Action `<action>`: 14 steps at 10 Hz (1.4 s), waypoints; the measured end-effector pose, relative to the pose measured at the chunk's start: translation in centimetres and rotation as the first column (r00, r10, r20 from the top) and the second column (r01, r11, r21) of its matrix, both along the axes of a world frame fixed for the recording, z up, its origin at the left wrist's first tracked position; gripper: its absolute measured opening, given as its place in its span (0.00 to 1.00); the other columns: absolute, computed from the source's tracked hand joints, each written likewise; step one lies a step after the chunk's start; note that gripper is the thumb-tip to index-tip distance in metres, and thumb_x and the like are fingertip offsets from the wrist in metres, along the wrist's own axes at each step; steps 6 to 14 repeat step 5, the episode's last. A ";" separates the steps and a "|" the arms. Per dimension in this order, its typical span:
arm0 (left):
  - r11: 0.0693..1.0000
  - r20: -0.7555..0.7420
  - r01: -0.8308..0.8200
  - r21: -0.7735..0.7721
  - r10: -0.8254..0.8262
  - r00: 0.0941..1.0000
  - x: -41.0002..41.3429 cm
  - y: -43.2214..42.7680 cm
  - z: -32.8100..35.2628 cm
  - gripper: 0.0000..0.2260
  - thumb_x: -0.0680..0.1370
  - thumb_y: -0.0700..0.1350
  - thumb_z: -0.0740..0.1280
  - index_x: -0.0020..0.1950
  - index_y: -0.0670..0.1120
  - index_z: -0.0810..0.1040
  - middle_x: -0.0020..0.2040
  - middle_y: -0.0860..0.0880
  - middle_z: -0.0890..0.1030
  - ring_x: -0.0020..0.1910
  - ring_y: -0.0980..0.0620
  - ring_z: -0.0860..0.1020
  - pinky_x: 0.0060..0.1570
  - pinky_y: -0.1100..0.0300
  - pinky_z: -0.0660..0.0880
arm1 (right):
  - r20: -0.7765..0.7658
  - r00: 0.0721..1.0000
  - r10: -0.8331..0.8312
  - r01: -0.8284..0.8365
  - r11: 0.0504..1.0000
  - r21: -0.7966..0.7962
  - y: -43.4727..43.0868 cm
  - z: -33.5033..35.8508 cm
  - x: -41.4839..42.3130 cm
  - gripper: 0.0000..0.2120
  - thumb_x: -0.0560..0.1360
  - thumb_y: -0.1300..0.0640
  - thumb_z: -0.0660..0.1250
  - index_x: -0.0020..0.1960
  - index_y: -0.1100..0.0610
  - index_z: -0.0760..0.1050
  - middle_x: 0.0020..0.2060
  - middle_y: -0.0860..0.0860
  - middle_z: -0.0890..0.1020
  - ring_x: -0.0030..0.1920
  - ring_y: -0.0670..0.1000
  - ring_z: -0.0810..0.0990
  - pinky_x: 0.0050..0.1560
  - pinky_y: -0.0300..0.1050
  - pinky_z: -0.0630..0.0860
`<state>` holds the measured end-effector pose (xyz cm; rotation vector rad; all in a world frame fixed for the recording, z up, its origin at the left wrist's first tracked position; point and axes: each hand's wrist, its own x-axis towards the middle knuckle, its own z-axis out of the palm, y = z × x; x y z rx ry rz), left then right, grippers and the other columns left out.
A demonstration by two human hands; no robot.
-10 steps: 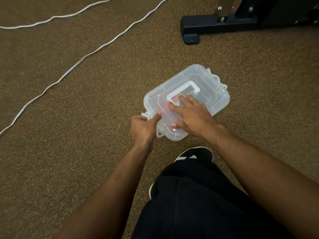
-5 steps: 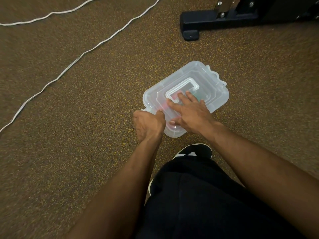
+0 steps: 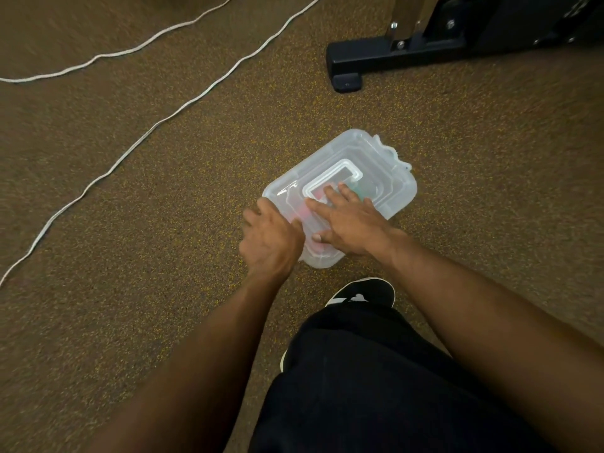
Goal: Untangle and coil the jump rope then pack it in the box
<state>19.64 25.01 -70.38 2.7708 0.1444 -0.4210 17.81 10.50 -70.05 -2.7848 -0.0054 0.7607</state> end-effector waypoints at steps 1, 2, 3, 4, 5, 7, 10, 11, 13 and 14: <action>0.949 0.025 0.244 0.202 -0.254 0.967 0.9 -0.3 1.0 0.21 0.76 0.55 0.66 0.63 0.47 0.66 0.63 0.39 0.69 0.62 0.39 0.70 0.53 0.47 0.73 | -0.008 0.999 -0.042 0.042 0.996 0.076 -0.4 1.8 0.1 0.34 0.80 0.41 0.61 0.81 0.45 0.49 0.82 0.53 0.49 0.81 0.58 0.48 0.77 0.60 0.53; 0.843 -0.063 0.462 0.274 -0.464 0.884 1.8 -2.0 2.5 0.21 0.77 0.54 0.65 0.67 0.49 0.67 0.67 0.39 0.68 0.66 0.37 0.68 0.59 0.44 0.69 | -0.010 0.991 -0.135 0.135 0.982 0.135 -1.1 3.3 -0.7 0.30 0.80 0.42 0.62 0.79 0.46 0.59 0.79 0.53 0.60 0.77 0.59 0.60 0.73 0.58 0.63; 0.731 -0.213 0.670 0.132 -0.639 0.739 2.9 -4.5 4.9 0.21 0.77 0.54 0.65 0.69 0.52 0.69 0.67 0.41 0.71 0.66 0.39 0.70 0.60 0.44 0.70 | -0.042 0.976 -0.216 0.220 0.959 0.181 -2.8 4.5 -1.9 0.25 0.79 0.43 0.63 0.74 0.49 0.69 0.70 0.55 0.73 0.69 0.58 0.72 0.65 0.57 0.73; 0.588 -0.264 0.806 0.071 -0.768 0.584 3.3 -6.9 7.3 0.20 0.77 0.54 0.65 0.69 0.54 0.71 0.67 0.44 0.73 0.64 0.41 0.73 0.60 0.46 0.72 | -0.078 0.945 -0.319 0.328 0.918 0.222 -5.1 6.0 -3.9 0.24 0.78 0.41 0.65 0.70 0.50 0.73 0.66 0.54 0.79 0.65 0.56 0.77 0.64 0.54 0.75; 0.495 -0.229 0.869 0.016 -0.844 0.485 2.9 -9.4 9.7 0.19 0.78 0.54 0.64 0.69 0.52 0.72 0.66 0.45 0.76 0.64 0.44 0.75 0.59 0.48 0.74 | -0.076 0.902 -0.424 0.427 0.856 0.292 -7.4 7.7 -5.7 0.21 0.77 0.41 0.66 0.65 0.50 0.77 0.59 0.51 0.82 0.59 0.53 0.80 0.62 0.52 0.76; 0.495 -0.229 0.869 0.016 -0.844 0.485 2.9 -9.4 9.7 0.19 0.78 0.54 0.64 0.69 0.52 0.72 0.66 0.45 0.76 0.64 0.44 0.75 0.59 0.48 0.74 | -0.076 0.902 -0.424 0.427 0.856 0.292 -7.4 7.7 -5.7 0.21 0.77 0.41 0.66 0.65 0.50 0.77 0.59 0.51 0.82 0.59 0.53 0.80 0.62 0.52 0.76; 0.495 -0.229 0.869 0.016 -0.844 0.485 2.9 -9.4 9.7 0.19 0.78 0.54 0.64 0.69 0.52 0.72 0.66 0.45 0.76 0.64 0.44 0.75 0.59 0.48 0.74 | -0.076 0.902 -0.424 0.427 0.856 0.292 -7.4 7.7 -5.7 0.21 0.77 0.41 0.66 0.65 0.50 0.77 0.59 0.51 0.82 0.59 0.53 0.80 0.62 0.52 0.76; 0.495 -0.229 0.869 0.016 -0.844 0.485 2.9 -9.4 9.7 0.19 0.78 0.54 0.64 0.69 0.52 0.72 0.66 0.45 0.76 0.64 0.44 0.75 0.59 0.48 0.74 | -0.076 0.902 -0.424 0.427 0.856 0.292 -7.4 7.7 -5.7 0.21 0.77 0.41 0.66 0.65 0.50 0.77 0.59 0.51 0.82 0.59 0.53 0.80 0.62 0.52 0.76; 0.495 -0.229 0.869 0.016 -0.844 0.485 2.9 -9.4 9.7 0.19 0.78 0.54 0.64 0.69 0.52 0.72 0.66 0.45 0.76 0.64 0.44 0.75 0.59 0.48 0.74 | -0.076 0.902 -0.424 0.427 0.856 0.292 -7.4 7.7 -5.7 0.21 0.77 0.41 0.66 0.65 0.50 0.77 0.59 0.51 0.82 0.59 0.53 0.80 0.62 0.52 0.76; 0.495 -0.229 0.869 0.016 -0.844 0.485 2.9 -9.4 9.7 0.19 0.78 0.54 0.64 0.69 0.52 0.72 0.66 0.45 0.76 0.64 0.44 0.75 0.59 0.48 0.74 | -0.076 0.902 -0.424 0.427 0.856 0.292 -7.4 7.7 -5.7 0.21 0.77 0.41 0.66 0.65 0.50 0.77 0.59 0.51 0.82 0.59 0.53 0.80 0.62 0.52 0.76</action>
